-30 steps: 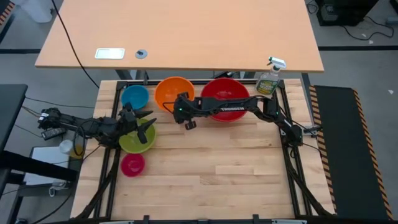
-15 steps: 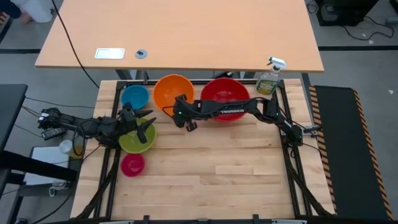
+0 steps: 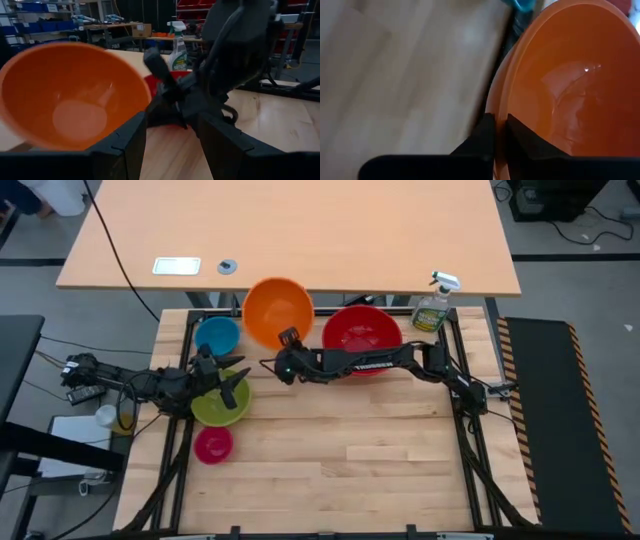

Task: Nest bowls inside each other
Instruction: Stack the orange bowl on top of the red bowl

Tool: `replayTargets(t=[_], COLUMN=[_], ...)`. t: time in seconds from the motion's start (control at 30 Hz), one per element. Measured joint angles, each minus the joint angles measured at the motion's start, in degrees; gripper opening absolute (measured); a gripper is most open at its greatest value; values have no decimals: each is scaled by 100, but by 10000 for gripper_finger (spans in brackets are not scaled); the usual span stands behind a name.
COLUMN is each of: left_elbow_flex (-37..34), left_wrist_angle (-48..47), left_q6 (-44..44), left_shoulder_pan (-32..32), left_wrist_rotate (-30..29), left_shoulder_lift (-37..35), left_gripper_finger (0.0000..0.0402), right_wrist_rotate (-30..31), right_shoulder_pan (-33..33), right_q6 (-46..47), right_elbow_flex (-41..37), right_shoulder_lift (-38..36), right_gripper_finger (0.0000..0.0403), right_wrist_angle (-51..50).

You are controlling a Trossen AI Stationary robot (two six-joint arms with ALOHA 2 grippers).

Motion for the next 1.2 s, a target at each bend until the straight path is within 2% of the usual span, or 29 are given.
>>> replayTargets(t=[0.13,0.27,0.53,0.6,0.7,0.8,1.07,1.2], left_elbow_flex=[0,0,0,0,0,0,0,0], left_wrist_angle=[-2,-3,-7,-7,-7,-7,-9,-9], left_q6=[0,0,0,-1,-2,-2,-20,-22], left_shoulder_pan=[0,0,-13,-13,-13,-13,-13,-13], left_wrist_rotate=[-10,-8,-7,-6,-6,-4,35,123], left_shoulder_lift=[0,0,0,0,0,2,2,2], left_gripper_finger=[181,181,181,181,181,181,181,181], right_wrist_rotate=[384,758,1340,1120,335,-269,-1678,-1863], right_shoulder_pan=[3,50,186,207,201,168,-2,-132], right_q6=[197,783,3250,4045,5136,5757,5864,5910], right_elbow_flex=[0,0,2,2,2,1,-2,-94], right_shoulder_lift=[-193,-563,-1134,-1222,-1280,-1280,-1280,-1280], right_gripper_finger=[30,30,30,30,30,30,30,30], right_wrist_angle=[-97,-655,-3196,-3925,-4842,-5446,-5560,-5535])
